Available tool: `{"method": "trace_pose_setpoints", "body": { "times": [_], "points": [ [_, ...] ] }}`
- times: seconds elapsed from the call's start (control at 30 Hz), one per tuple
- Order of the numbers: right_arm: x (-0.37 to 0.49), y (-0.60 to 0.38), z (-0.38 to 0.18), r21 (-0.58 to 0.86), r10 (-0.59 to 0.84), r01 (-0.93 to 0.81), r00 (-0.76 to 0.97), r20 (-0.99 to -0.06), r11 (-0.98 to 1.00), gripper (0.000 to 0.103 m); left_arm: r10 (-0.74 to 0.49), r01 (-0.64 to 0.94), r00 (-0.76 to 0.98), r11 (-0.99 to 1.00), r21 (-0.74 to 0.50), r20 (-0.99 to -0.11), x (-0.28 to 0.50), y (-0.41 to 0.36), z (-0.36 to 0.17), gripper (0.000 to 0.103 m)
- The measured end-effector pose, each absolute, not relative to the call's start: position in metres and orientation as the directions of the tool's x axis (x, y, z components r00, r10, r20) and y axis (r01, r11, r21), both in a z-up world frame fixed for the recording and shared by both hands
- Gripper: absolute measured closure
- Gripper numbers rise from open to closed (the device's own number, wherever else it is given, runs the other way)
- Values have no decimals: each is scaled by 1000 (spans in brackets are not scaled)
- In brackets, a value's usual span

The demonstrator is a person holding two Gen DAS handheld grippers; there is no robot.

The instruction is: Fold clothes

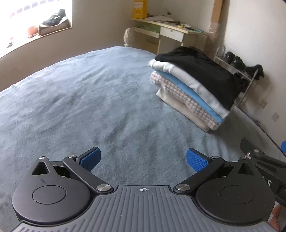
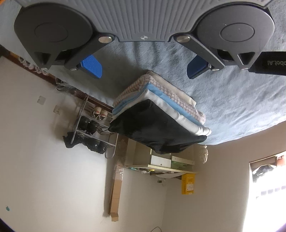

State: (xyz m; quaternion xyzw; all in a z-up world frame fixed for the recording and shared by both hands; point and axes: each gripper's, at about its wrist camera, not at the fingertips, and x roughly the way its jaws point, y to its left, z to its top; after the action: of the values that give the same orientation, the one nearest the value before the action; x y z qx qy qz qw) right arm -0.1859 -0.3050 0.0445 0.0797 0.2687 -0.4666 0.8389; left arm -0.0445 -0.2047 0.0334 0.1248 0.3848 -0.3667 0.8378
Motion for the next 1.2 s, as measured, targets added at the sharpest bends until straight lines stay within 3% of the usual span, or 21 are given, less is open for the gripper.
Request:
{"method": "trace_pose_setpoints", "body": {
  "times": [1.2],
  "points": [
    [-208,-309,49,-96,-760,864,375,-531,494,0,-548,761,442,649,-28,-710,-73,-215,42,1]
  ]
}}
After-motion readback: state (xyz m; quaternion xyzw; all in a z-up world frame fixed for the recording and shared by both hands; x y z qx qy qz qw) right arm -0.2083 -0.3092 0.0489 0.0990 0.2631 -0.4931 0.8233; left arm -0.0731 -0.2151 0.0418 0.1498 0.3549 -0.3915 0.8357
